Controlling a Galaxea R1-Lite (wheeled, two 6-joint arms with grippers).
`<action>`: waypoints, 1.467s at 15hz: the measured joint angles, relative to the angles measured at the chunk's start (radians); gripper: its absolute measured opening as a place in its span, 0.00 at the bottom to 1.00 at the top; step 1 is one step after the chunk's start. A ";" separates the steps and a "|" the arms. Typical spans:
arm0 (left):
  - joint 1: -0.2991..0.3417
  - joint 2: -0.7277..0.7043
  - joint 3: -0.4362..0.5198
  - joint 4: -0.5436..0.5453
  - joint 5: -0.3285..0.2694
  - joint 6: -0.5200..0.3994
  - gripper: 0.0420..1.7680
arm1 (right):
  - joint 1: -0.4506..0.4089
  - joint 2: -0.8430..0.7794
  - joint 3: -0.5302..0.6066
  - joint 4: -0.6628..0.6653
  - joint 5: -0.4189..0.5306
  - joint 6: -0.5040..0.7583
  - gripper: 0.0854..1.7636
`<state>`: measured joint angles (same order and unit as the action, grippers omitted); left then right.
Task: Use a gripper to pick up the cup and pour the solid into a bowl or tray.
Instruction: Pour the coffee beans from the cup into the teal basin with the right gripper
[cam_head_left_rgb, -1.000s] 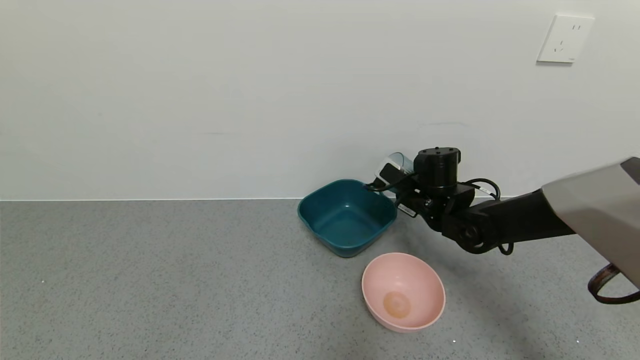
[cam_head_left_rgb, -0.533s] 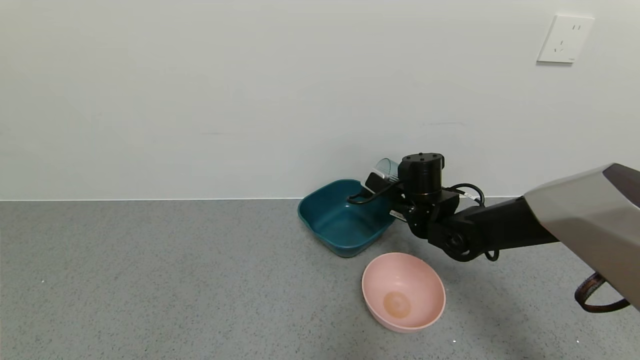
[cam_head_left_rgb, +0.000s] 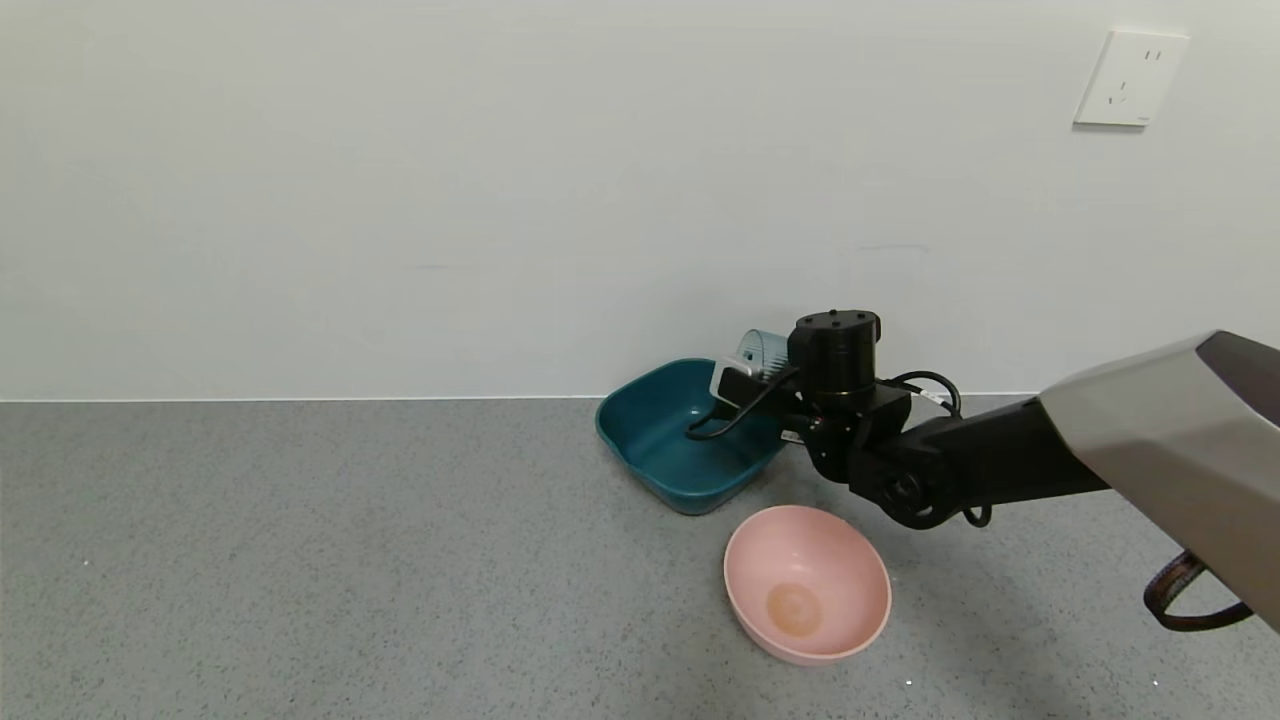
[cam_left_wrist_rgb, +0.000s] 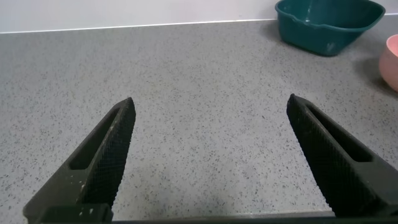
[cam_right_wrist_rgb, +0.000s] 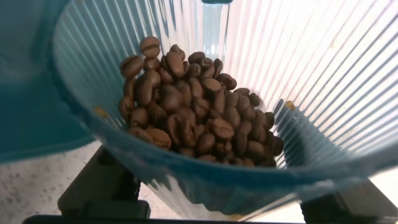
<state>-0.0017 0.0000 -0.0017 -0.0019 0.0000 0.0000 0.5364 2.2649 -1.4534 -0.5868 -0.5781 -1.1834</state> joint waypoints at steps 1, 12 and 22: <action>0.000 0.000 0.000 0.000 0.000 0.000 0.99 | -0.002 -0.001 0.002 -0.003 0.000 -0.030 0.76; 0.000 0.000 0.000 0.000 0.000 0.000 0.99 | 0.000 -0.011 0.019 -0.013 0.000 -0.272 0.76; 0.000 0.000 0.000 0.000 0.000 0.000 0.99 | 0.011 -0.001 0.026 -0.074 -0.013 -0.420 0.76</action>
<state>-0.0017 0.0000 -0.0017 -0.0019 0.0000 0.0000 0.5479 2.2634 -1.4272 -0.6613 -0.5911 -1.6038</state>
